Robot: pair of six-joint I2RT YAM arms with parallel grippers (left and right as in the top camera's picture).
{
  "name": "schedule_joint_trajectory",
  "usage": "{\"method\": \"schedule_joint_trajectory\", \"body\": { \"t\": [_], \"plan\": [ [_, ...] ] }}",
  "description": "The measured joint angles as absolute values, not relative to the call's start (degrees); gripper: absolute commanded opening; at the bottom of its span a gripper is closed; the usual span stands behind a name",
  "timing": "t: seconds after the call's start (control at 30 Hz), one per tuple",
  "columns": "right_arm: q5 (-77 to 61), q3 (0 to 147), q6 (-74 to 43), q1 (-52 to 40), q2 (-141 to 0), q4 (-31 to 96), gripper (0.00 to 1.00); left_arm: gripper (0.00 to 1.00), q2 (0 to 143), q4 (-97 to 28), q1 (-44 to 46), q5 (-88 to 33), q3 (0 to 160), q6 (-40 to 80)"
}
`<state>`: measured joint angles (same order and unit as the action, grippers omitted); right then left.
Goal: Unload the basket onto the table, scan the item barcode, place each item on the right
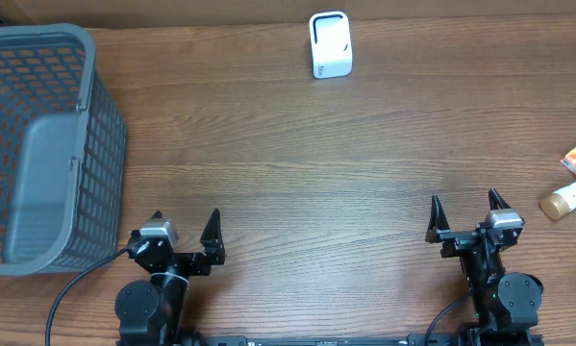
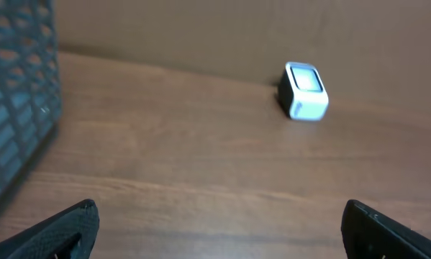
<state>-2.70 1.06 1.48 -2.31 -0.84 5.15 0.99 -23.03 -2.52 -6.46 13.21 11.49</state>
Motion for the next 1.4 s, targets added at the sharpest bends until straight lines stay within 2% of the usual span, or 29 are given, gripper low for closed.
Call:
{"method": "schedule_joint_trajectory", "body": {
  "t": [0.47,0.97,1.4],
  "plan": [
    [-2.72,1.06,1.45,-2.31,-0.84,5.15,1.00,1.00,0.84,2.59,-4.25,-6.66,1.63,11.38],
    [-2.72,1.06,1.45,-2.31,-0.84,5.15,1.00,1.00,0.75,-3.90,-4.23,-5.30,0.51,11.33],
    [-2.72,1.06,1.45,-2.31,-0.84,5.17,1.00,1.00,0.73,-4.16,-4.23,-3.77,0.51,3.55]
  ]
}}
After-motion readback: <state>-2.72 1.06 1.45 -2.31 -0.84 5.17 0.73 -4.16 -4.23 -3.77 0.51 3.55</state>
